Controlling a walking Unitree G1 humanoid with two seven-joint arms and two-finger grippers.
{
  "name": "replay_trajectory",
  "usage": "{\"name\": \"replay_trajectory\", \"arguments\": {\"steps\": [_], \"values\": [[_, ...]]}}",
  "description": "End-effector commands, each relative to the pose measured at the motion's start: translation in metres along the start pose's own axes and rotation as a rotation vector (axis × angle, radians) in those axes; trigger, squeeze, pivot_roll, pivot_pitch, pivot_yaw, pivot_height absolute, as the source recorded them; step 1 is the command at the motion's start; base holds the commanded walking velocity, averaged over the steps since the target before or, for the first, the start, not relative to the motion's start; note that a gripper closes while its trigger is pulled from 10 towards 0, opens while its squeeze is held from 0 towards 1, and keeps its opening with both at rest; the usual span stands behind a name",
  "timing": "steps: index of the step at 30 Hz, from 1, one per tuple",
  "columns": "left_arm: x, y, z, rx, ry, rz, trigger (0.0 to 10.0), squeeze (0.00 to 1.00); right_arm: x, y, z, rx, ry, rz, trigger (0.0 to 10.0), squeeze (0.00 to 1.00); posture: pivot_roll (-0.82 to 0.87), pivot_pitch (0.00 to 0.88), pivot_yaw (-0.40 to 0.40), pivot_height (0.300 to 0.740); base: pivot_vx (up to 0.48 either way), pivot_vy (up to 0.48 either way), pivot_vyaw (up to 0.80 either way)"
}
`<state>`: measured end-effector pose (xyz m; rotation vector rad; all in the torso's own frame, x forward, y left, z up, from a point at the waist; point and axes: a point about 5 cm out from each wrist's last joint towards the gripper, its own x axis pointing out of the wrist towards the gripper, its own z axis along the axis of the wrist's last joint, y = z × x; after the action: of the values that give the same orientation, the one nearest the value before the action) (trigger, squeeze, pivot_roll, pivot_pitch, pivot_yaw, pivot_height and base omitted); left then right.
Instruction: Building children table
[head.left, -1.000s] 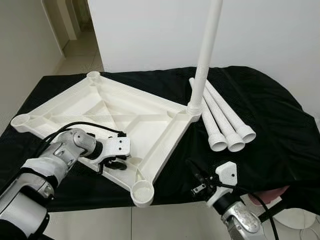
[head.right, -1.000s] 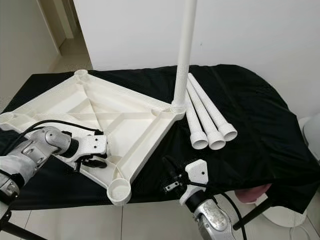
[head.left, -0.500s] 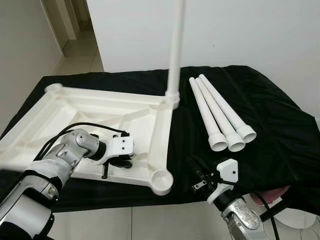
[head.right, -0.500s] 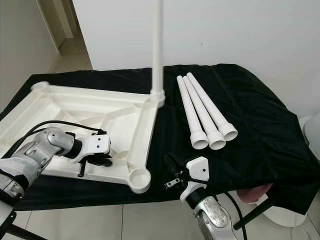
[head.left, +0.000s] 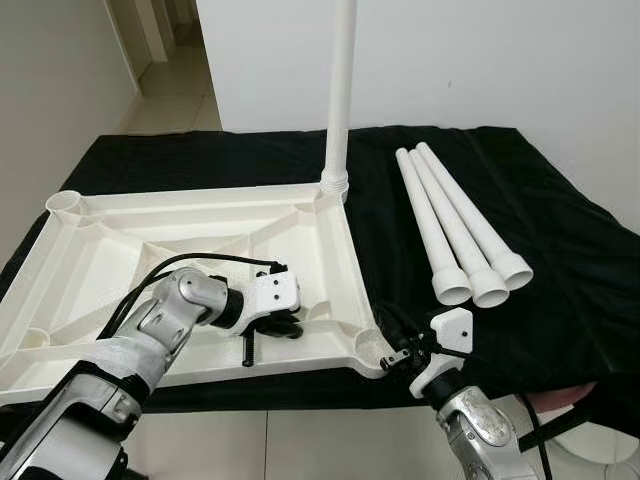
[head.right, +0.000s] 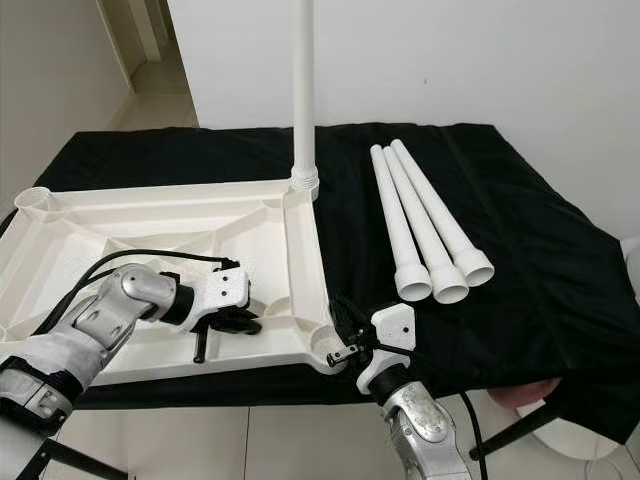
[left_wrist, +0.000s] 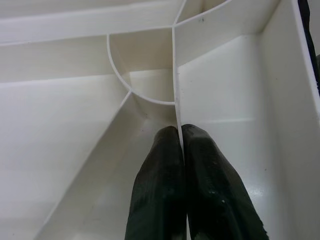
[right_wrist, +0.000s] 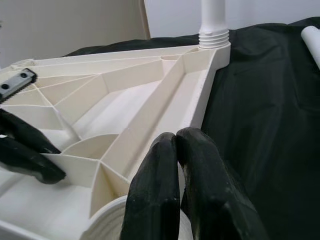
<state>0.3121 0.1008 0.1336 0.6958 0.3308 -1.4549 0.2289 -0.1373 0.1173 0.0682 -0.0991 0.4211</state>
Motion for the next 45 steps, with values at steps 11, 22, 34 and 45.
{"name": "replay_trajectory", "arguments": {"steps": [11,22,34,45], "values": [[-0.02,0.034,0.038,-0.005,-0.155,0.424,10.0,1.0,0.01,-0.012,0.0,0.057,-0.04,-0.144,10.0,1.0,-0.04,0.0,0.034,0.74,0.0,0.0,0.0],[-0.022,0.031,0.042,-0.005,-0.163,0.465,10.0,0.66,0.019,-0.018,0.006,0.062,-0.079,-0.198,10.0,1.0,-0.03,0.0,0.015,0.74,0.0,0.0,0.0],[-0.031,0.046,0.059,-0.256,-0.409,0.75,10.0,0.0,0.045,-0.043,0.019,-0.041,-0.117,-0.413,10.0,1.0,-0.04,0.0,-0.017,0.74,0.0,0.0,0.0],[-0.027,0.054,0.061,-0.435,-0.545,0.874,10.0,0.0,0.061,-0.06,0.026,-0.108,-0.1,-0.512,10.0,0.0,-0.06,0.0,-0.026,0.74,0.0,0.0,0.0]]}}
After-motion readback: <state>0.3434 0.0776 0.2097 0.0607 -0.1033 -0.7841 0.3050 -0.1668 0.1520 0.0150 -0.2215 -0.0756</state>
